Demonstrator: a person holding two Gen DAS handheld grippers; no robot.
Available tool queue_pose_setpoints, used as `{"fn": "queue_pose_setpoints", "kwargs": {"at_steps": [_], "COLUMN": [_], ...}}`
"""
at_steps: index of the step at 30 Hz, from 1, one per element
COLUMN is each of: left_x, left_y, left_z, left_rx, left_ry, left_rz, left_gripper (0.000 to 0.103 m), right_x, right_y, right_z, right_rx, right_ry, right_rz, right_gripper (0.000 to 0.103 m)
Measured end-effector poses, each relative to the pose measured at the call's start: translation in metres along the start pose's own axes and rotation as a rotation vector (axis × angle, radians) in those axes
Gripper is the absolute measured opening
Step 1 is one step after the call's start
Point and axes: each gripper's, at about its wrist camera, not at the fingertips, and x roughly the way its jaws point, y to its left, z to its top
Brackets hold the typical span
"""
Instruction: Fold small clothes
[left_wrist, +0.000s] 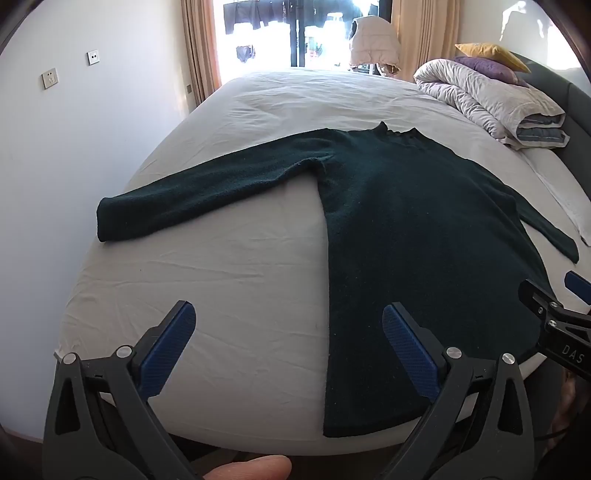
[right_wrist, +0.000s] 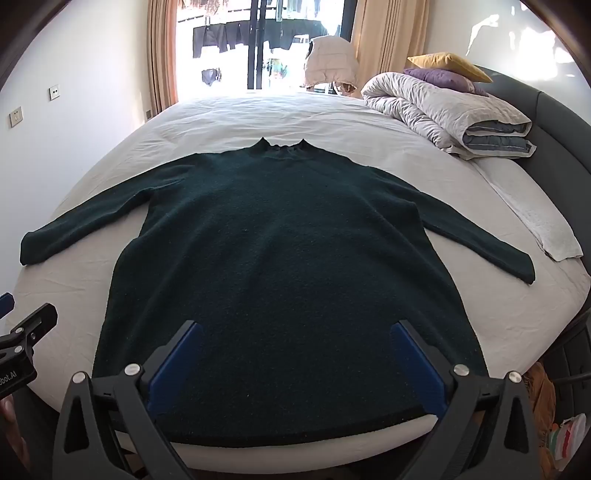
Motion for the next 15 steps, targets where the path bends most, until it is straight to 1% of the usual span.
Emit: {"fn": "queue_pose_setpoints", "kwargs": {"at_steps": [15], "left_x": [0.0004], "left_y": [-0.0001], "left_z": [-0.0002], "left_rx": [0.0], "left_ry": [0.002], "left_rz": [-0.001], "left_gripper": [0.103], "right_x": [0.0], "right_y": [0.0006], "right_z": [-0.0006], "right_rx": [0.0], "right_ry": [0.001], "right_rz": [0.0], "right_gripper": [0.103]}}
